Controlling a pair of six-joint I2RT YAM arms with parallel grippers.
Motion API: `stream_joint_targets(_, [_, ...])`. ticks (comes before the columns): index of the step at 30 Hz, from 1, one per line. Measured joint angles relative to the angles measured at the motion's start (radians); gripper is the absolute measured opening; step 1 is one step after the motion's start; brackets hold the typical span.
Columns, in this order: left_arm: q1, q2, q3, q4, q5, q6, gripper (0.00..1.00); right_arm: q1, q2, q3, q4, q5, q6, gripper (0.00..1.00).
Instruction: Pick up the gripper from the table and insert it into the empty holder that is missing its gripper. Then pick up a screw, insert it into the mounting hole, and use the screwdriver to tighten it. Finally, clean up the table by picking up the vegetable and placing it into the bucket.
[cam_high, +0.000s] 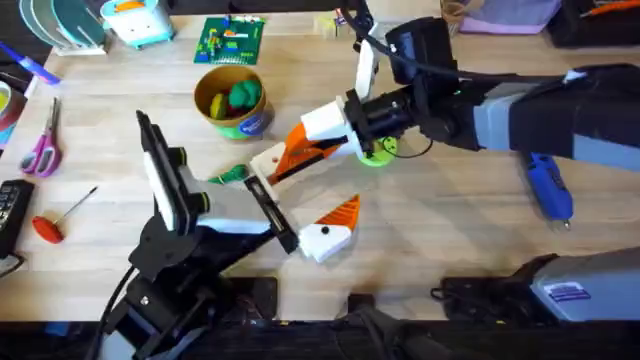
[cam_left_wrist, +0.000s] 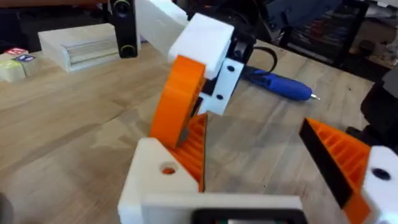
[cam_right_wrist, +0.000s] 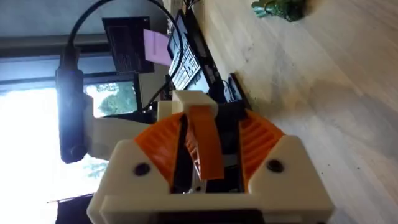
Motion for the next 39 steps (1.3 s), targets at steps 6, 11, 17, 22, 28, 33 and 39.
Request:
stream_joint_targets(6, [0.000, 0.000, 0.000, 0.001, 0.019, 0.004, 0.993, -0.010, 0.000, -0.006, -0.004, -0.023, -0.007, 0.511])
stream_joint_targets(11, [-0.007, 0.000, 0.000, 0.002, 0.073, 0.007, 0.993, -0.018, 0.000, -0.006, 0.005, -0.060, -0.007, 0.542])
stream_joint_targets(17, [-0.023, 0.000, 0.000, 0.002, 0.140, 0.007, 0.993, -0.036, 0.000, -0.006, 0.005, -0.113, -0.006, 0.596])
stream_joint_targets(22, [-0.023, 0.000, 0.000, 0.002, 0.157, 0.007, 0.993, -0.055, 0.000, -0.006, 0.005, -0.131, -0.006, 0.673])
stream_joint_targets(28, [-0.023, 0.000, 0.000, 0.002, 0.152, 0.007, 0.993, -0.080, 0.000, -0.006, 0.005, -0.143, -0.006, 0.749])
stream_joint_targets(33, [-0.023, 0.000, 0.000, 0.002, 0.120, 0.007, 0.993, -0.132, 0.000, -0.006, 0.005, -0.155, -0.006, 0.755])
stream_joint_targets(39, [-0.023, 0.000, 0.000, 0.001, 0.034, 0.007, 0.993, -0.153, 0.000, -0.006, 0.004, -0.171, -0.006, 0.763])
